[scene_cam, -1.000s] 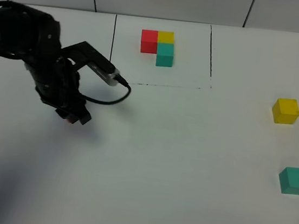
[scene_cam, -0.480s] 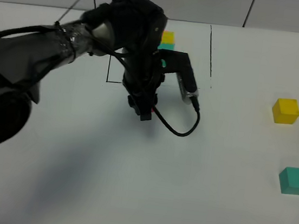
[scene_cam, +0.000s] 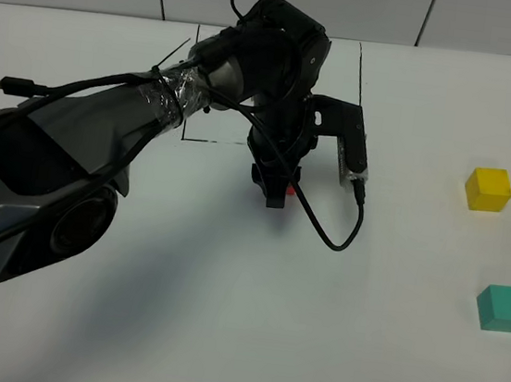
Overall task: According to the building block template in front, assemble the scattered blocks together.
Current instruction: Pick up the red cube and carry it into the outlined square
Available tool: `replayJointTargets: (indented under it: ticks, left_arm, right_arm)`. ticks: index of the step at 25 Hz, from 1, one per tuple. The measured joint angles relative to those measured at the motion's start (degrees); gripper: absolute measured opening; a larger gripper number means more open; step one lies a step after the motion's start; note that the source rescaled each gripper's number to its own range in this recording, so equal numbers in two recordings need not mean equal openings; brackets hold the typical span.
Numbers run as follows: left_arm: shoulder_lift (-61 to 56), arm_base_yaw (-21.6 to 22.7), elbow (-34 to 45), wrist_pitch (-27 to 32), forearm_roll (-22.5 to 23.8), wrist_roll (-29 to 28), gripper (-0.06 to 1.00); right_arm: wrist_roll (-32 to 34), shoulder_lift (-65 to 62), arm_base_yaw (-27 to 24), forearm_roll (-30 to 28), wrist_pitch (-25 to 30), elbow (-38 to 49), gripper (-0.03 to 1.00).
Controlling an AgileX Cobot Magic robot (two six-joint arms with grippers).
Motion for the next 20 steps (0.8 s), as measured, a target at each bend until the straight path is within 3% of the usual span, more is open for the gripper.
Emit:
replayJointTargets:
  ticks: [20]
  left_arm:
    - [3.15, 0.00, -0.53, 0.00, 0.13, 4.01, 0.00]
  right_arm:
    - [0.00, 0.00, 0.00, 0.89, 0.00, 0.00, 0.72]
